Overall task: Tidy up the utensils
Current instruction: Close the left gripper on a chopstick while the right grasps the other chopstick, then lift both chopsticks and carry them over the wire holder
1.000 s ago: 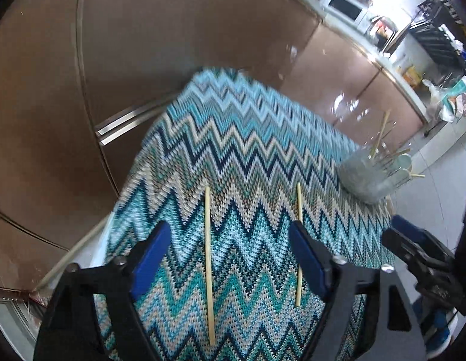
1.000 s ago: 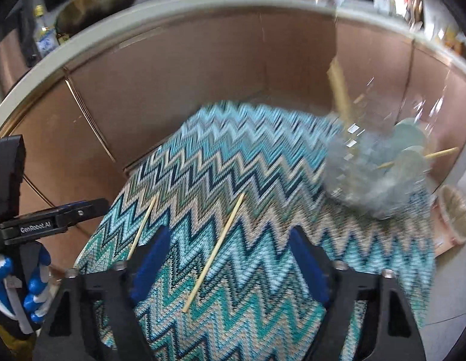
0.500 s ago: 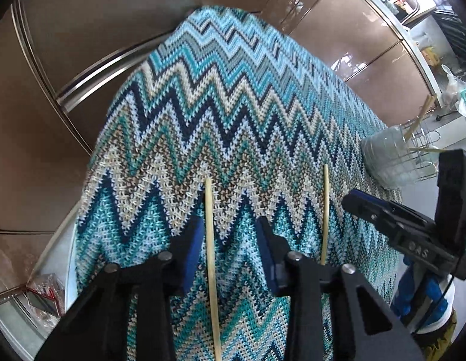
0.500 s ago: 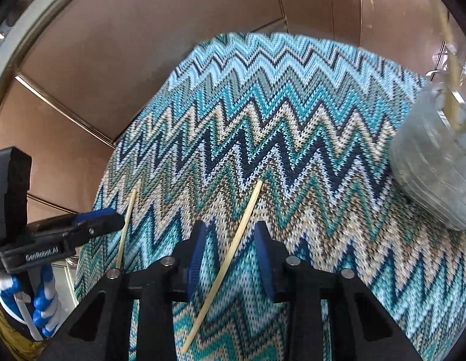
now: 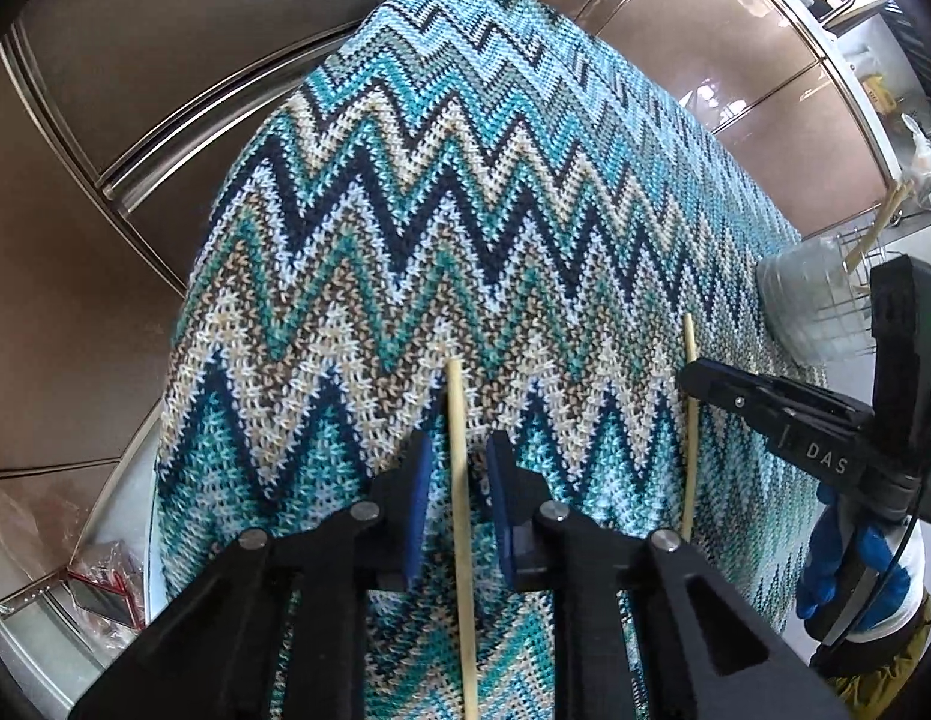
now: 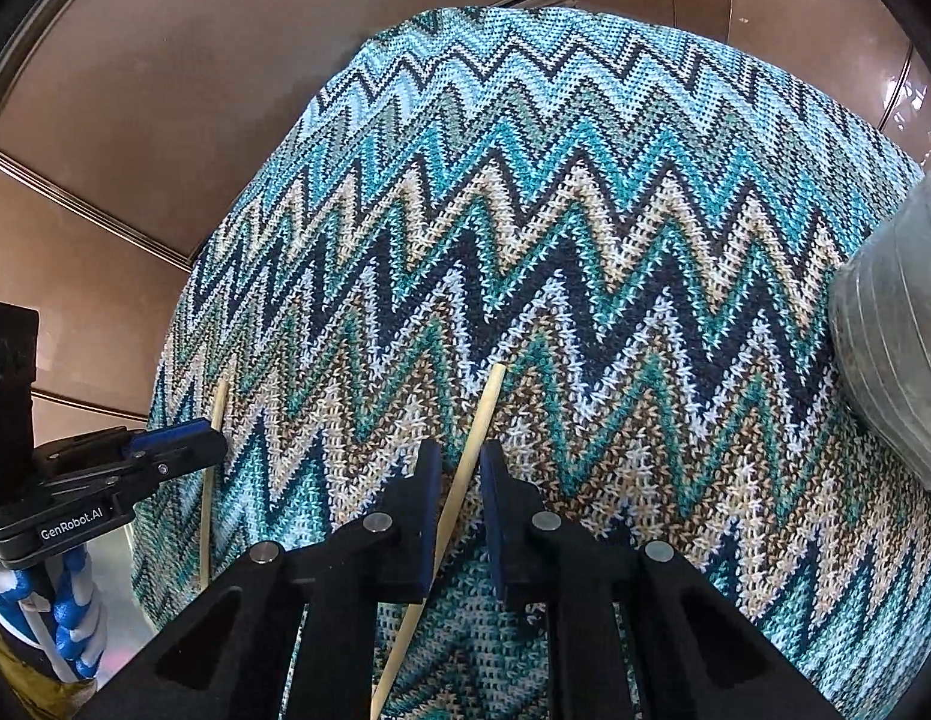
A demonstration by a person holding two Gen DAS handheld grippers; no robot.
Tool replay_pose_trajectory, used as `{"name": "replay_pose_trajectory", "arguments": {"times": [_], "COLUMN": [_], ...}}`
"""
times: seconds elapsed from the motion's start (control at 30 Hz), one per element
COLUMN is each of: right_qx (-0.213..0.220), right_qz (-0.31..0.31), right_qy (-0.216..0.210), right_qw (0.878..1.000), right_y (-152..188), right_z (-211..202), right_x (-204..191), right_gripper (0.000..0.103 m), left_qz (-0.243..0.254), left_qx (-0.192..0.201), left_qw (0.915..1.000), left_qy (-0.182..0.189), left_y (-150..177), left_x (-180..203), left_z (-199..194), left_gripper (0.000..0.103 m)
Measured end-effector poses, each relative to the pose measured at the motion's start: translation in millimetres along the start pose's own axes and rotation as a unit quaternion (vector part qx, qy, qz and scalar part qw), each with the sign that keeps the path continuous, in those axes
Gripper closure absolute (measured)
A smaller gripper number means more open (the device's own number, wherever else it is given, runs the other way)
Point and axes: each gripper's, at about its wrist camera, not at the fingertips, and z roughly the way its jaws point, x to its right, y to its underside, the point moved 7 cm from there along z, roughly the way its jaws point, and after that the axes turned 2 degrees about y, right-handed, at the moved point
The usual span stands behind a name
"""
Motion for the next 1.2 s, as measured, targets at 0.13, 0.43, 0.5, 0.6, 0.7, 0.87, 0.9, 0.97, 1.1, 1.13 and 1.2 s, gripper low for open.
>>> {"name": "replay_pose_trajectory", "arguments": {"times": [0.13, 0.43, 0.5, 0.6, 0.7, 0.87, 0.9, 0.97, 1.1, 1.13, 1.2], "right_qx": [-0.008, -0.009, -0.007, 0.0, 0.007, 0.034, 0.041, 0.054, 0.096, 0.107, 0.134], "right_qz": [-0.005, -0.003, 0.0, 0.008, 0.01, -0.002, -0.006, -0.011, -0.018, -0.02, -0.029], "right_qy": [0.003, 0.0, -0.003, -0.011, -0.025, -0.03, -0.032, -0.033, -0.039, -0.042, -0.038], "right_qw": [1.0, 1.0, 1.0, 1.0, 1.0, 0.999, 0.999, 0.998, 0.994, 0.993, 0.99], "right_y": [-0.9, -4.5, -4.6, -3.2, 1.1, 10.7, 13.2, 18.6, 33.7, 37.2, 46.7], "right_z": [2.3, 7.1, 6.8, 4.9, -0.8, -22.7, -29.6, -42.6, -78.8, -86.8, -107.8], "right_x": [-0.6, 1.9, 2.8, 3.2, -0.4, -11.0, -13.2, -16.2, -22.7, -25.4, -32.6], "right_gripper": [0.09, 0.09, 0.091, 0.093, 0.095, 0.096, 0.096, 0.096, 0.097, 0.097, 0.097], "left_qz": [0.007, 0.015, 0.012, 0.005, -0.002, 0.0, 0.003, 0.01, 0.019, 0.021, 0.027], "left_qx": [-0.006, -0.001, 0.002, 0.009, 0.024, 0.053, 0.061, 0.078, 0.108, 0.116, 0.134], "left_qw": [0.9999, 0.9994, 0.9994, 0.9996, 0.9996, 0.9985, 0.9981, 0.9969, 0.9939, 0.9931, 0.9906], "left_qy": [-0.008, -0.031, -0.031, -0.025, -0.015, -0.008, -0.006, -0.006, 0.001, 0.004, 0.009], "left_y": [-1.7, -3.4, -2.6, -0.7, 1.8, 7.4, 9.8, 15.4, 24.3, 26.1, 31.8], "left_x": [-0.4, 1.1, 1.9, 2.2, 0.0, 3.0, 5.4, 12.1, 22.1, 24.6, 29.1], "left_z": [2.4, 6.6, 7.2, 6.5, -0.4, -22.0, -28.5, -41.9, -68.2, -73.8, -89.4], "left_gripper": [0.088, 0.096, 0.097, 0.098, 0.098, 0.098, 0.098, 0.098, 0.098, 0.098, 0.098]}}
